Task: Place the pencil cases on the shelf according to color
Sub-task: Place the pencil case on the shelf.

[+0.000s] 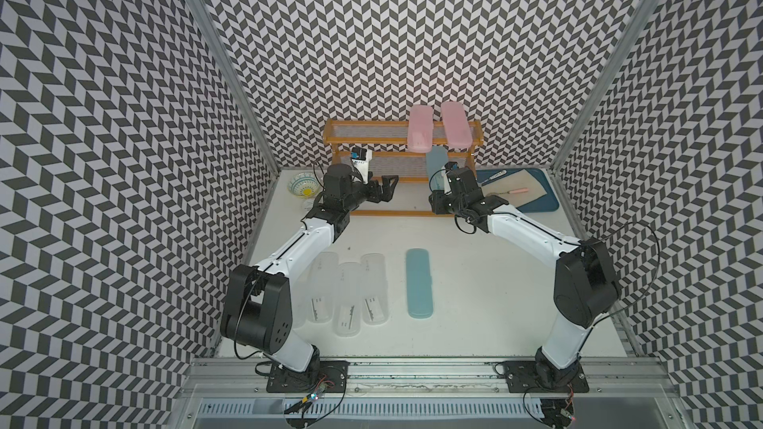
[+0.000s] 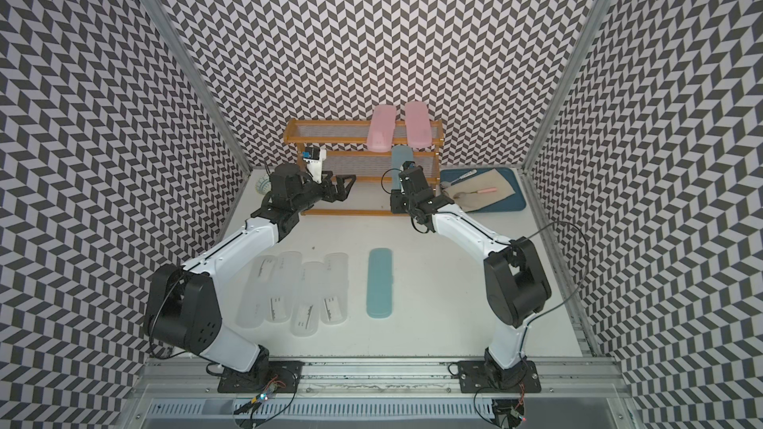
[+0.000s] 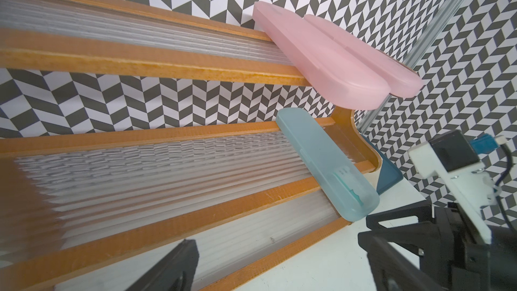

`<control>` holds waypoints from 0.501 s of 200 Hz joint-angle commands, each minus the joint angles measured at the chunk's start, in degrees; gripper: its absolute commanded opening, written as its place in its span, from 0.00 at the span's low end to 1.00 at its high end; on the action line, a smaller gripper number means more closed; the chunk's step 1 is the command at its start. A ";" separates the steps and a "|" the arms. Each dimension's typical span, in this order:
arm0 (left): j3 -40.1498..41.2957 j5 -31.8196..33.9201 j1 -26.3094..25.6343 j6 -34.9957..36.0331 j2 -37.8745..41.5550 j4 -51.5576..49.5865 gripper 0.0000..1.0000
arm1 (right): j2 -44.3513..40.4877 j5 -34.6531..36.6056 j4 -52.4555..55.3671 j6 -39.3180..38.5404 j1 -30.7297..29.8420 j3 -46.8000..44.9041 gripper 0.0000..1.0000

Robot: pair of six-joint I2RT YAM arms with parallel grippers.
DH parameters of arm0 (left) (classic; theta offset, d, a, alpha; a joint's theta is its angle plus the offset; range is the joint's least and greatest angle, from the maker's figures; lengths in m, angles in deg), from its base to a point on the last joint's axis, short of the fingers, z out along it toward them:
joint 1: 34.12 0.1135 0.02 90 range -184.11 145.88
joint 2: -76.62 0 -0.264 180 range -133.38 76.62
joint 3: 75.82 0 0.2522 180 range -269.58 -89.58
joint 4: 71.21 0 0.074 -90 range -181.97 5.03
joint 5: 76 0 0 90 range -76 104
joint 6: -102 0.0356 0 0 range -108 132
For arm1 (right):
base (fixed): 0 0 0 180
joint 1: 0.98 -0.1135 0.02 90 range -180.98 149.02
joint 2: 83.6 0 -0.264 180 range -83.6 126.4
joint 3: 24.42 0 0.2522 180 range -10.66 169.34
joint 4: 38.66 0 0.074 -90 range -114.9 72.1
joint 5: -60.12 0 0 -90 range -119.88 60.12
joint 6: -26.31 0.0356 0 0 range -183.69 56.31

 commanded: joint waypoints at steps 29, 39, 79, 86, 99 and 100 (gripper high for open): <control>-0.40 -0.08 -0.32 0.69 0.68 0.34 0.99 | -0.14 0.07 0.45 -2.11 -0.08 2.13 0.50; -0.44 0.02 -0.32 0.84 0.68 0.19 0.99 | -1.03 -0.47 0.94 -1.57 -0.16 1.32 0.52; -0.55 0.16 -0.32 1.18 0.55 -0.06 0.99 | -9.28 -0.80 0.79 2.30 -1.28 -8.13 0.79; -0.82 0.32 -0.32 1.00 0.58 -0.46 0.99 | -11.15 -0.90 0.50 3.34 -1.67 -10.33 0.81; -0.84 0.53 -0.23 0.80 1.08 -0.41 0.99 | -14.64 -1.75 -0.55 5.03 -2.74 -14.70 0.83; -0.81 0.50 -0.23 0.82 1.14 -0.39 0.99 | -14.88 -1.83 -0.69 5.15 -2.86 -15.05 0.83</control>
